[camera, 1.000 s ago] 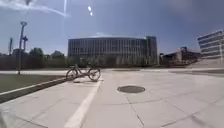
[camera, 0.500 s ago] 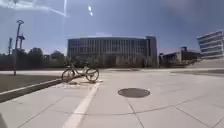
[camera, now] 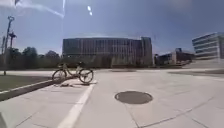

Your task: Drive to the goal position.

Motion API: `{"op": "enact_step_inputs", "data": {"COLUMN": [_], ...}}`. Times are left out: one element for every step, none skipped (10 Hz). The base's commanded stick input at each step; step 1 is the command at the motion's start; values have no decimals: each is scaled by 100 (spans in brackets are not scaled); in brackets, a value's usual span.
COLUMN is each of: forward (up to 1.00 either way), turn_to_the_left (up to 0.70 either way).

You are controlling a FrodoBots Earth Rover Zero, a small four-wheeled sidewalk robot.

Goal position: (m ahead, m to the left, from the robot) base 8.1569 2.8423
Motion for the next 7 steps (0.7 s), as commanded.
{"op": "enact_step_inputs", "data": {"forward": [70,70,70,70,70,70,70], "turn_to_the_left": [-1,-1,-1,-1,-1,-1,-1]}}
